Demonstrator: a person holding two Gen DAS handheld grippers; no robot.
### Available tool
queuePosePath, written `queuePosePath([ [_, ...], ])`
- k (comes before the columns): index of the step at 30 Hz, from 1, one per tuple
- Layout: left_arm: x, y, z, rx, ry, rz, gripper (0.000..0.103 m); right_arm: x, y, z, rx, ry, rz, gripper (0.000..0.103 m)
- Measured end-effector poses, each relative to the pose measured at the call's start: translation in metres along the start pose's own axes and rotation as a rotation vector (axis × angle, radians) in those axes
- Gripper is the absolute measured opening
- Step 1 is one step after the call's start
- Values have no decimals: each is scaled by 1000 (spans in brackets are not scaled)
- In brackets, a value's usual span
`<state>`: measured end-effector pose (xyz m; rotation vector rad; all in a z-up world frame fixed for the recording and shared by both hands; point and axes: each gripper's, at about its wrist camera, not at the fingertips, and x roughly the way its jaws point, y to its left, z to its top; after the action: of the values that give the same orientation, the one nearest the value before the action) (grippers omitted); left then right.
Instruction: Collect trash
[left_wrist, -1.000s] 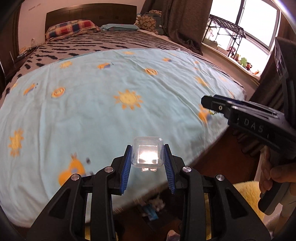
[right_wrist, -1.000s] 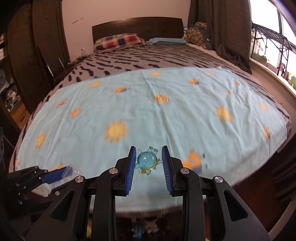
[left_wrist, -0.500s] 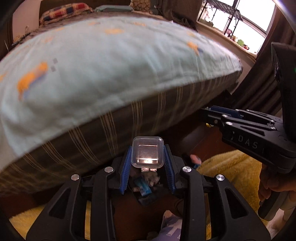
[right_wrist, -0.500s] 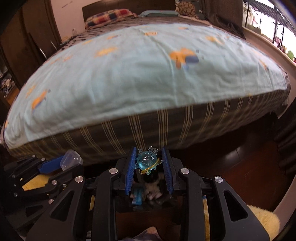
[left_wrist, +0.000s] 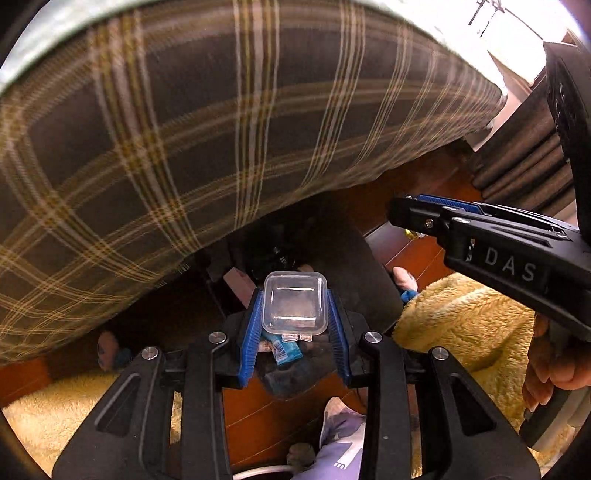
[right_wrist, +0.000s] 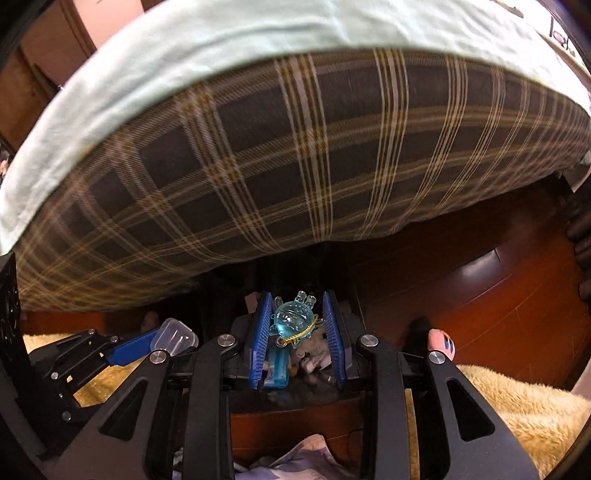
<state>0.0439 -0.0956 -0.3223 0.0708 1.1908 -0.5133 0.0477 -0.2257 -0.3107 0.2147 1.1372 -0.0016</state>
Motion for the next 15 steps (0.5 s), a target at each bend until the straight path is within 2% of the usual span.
queuePosePath([
  [5, 13, -3, 7, -2, 31, 5, 33, 12, -5, 5, 17, 19, 20, 31],
  [8, 16, 0, 7, -10, 38, 9, 43, 12, -7, 6, 23, 20, 27, 31],
  [10, 16, -1, 6, -13, 33, 16, 49, 6, -14, 13, 30, 12, 30, 40],
  [14, 0, 1, 8, -14, 0, 26, 62, -8, -17, 20, 50, -21, 23, 50],
  [15, -5, 3, 8, -15, -11, 28, 66, -14, -18, 22, 55, -36, 20, 56],
])
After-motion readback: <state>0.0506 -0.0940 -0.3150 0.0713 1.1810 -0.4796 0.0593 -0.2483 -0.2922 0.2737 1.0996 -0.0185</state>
